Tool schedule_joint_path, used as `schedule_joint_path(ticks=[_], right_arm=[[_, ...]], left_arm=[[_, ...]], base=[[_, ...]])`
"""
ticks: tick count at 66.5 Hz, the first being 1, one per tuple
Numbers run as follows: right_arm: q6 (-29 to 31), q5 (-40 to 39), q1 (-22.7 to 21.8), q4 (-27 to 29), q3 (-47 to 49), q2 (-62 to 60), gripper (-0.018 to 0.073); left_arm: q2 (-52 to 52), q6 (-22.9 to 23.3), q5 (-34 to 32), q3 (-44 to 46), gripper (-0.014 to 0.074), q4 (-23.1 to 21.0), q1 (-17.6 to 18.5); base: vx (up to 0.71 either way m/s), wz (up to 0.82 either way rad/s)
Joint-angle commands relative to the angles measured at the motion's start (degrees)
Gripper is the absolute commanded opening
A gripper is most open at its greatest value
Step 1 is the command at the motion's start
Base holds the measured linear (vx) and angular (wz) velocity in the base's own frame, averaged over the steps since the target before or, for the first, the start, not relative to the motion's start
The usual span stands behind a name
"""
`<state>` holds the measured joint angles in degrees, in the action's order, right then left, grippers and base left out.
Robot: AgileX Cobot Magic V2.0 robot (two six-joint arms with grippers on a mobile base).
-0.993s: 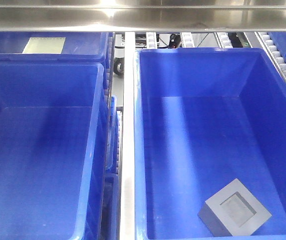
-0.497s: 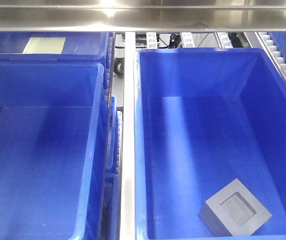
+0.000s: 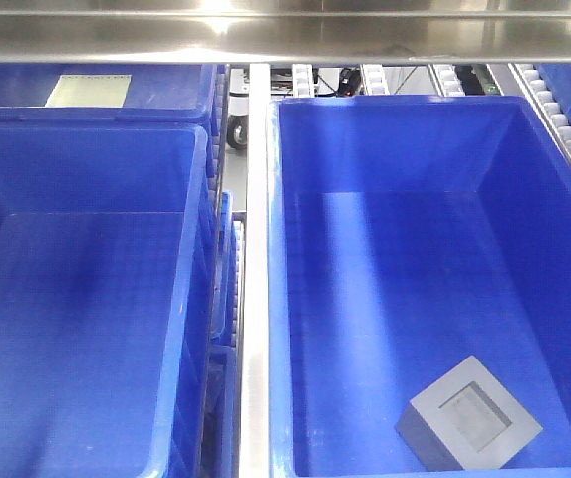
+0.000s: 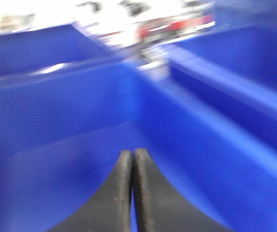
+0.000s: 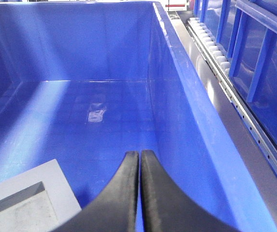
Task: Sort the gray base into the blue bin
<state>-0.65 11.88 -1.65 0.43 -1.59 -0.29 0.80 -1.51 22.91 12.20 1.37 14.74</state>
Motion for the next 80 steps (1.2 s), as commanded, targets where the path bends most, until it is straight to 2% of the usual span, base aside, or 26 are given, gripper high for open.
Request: schedule_joint_path(ticks=[1,11,17,26,42,80], right_arm=[[0.65,-3.29,-0.14,-0.43,-0.11,1.03,-0.0005],[0.65,-3.29,-0.14,-0.43,-0.11,1.03,-0.0005],[0.65,-3.29,-0.14,-0.43,-0.11,1.03,-0.0005],[0.65,-3.29,-0.14,-0.43,-0.11,1.03,-0.0005],[0.65,-3.29,-0.14,-0.43,-0.11,1.03,-0.0005],[0.65,-3.29,-0.14,-0.43,-0.11,1.03,-0.0005]], left_arm=[[0.71,0.61,-4.40,1.20,-0.0008,0.04,-5.24],[0.71,0.61,-4.87,0.84,-0.0008,0.09,-9.64],[0.71,0.61,-8.21,-1.13,-0.0008,0.82,-10.67],[0.71,0.61,-13.52,-5.59,-0.0008,1.20,-10.63],[0.71,0.61,-16.74,-12.39,-0.0008,1.13,-10.63],[0.71,0.61,-16.52,-12.49,-0.0008,1.13,-10.63]], base=[[0.00,0.00],[0.00,0.00],[0.00,0.00],[0.00,0.00],[0.00,0.00],[0.00,0.00]])
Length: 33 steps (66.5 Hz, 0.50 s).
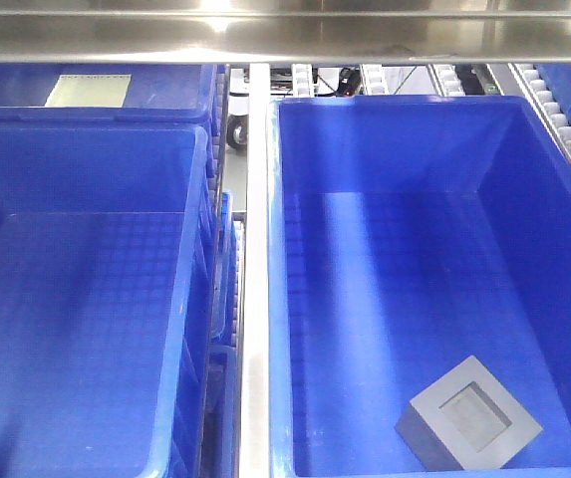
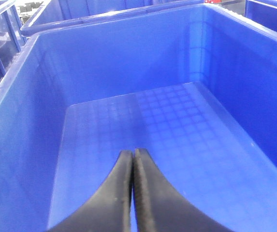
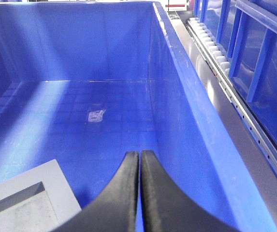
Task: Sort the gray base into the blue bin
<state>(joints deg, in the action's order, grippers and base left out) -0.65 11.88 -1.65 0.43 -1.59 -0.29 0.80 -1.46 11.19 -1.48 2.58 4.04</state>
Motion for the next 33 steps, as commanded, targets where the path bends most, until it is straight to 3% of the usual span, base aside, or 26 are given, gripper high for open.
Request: schedule_joint_path(ticks=[1,33], right_arm=[[0.65,-3.29,-0.14,-0.43,-0.11,1.03,-0.0005],[0.65,-3.29,-0.14,-0.43,-0.11,1.03,-0.0005]], left_arm=[[0.71,0.56,-4.80,1.19,-0.0008,-0.07,0.07],[0.66,0.56,-4.80,1.19,-0.0008,-0.07,0.07]], base=[[0.00,0.00],[0.00,0.00]])
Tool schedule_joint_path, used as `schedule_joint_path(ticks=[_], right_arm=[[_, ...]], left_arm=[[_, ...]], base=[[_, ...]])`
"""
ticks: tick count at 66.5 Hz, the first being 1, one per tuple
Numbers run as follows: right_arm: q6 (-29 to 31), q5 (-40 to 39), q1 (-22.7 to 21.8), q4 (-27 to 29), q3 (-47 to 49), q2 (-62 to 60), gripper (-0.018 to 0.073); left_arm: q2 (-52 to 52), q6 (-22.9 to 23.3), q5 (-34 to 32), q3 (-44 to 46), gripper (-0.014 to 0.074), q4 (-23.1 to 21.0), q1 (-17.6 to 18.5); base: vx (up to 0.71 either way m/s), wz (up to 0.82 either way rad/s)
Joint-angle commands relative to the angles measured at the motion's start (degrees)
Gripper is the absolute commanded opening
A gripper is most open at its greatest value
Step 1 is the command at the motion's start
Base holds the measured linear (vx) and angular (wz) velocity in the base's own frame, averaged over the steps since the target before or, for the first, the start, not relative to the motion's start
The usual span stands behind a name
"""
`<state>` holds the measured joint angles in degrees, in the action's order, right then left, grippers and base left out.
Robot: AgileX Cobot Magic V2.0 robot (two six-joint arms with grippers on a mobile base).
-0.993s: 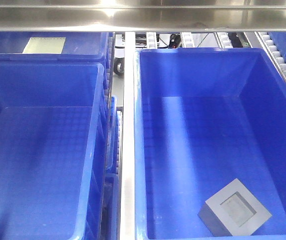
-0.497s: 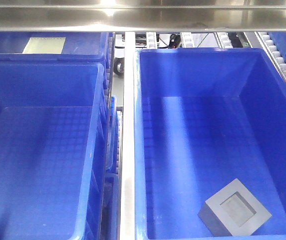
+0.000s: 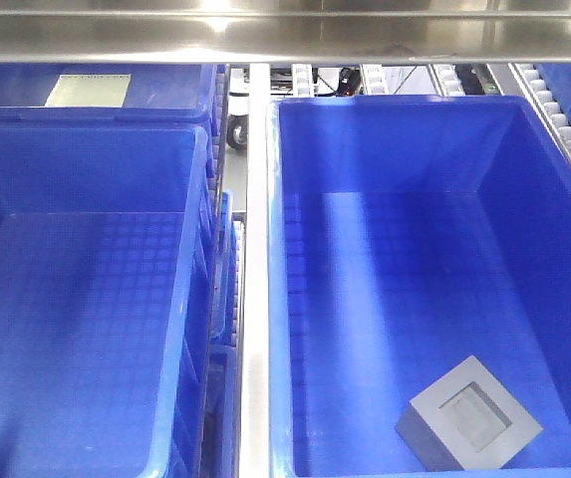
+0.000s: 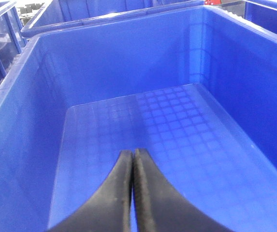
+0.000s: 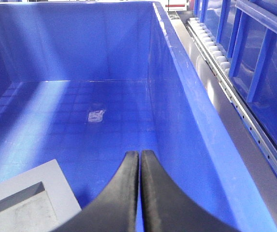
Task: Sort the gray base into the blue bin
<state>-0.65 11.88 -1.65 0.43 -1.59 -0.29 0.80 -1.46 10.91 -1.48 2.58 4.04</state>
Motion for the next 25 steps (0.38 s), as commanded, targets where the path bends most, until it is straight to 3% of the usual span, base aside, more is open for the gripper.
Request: schedule_joint_path(ticks=[1,25], right_arm=[[0.65,-3.29,-0.14,-0.43,-0.11,1.03,-0.0005],[0.65,-3.29,-0.14,-0.43,-0.11,1.03,-0.0005]], left_arm=[[0.66,0.56,-4.52,1.19,-0.0008,-0.07,0.07],[0.66,0.56,-4.52,1.19,-0.0008,-0.07,0.07]], base=[[0.00,0.00],[0.00,0.00]])
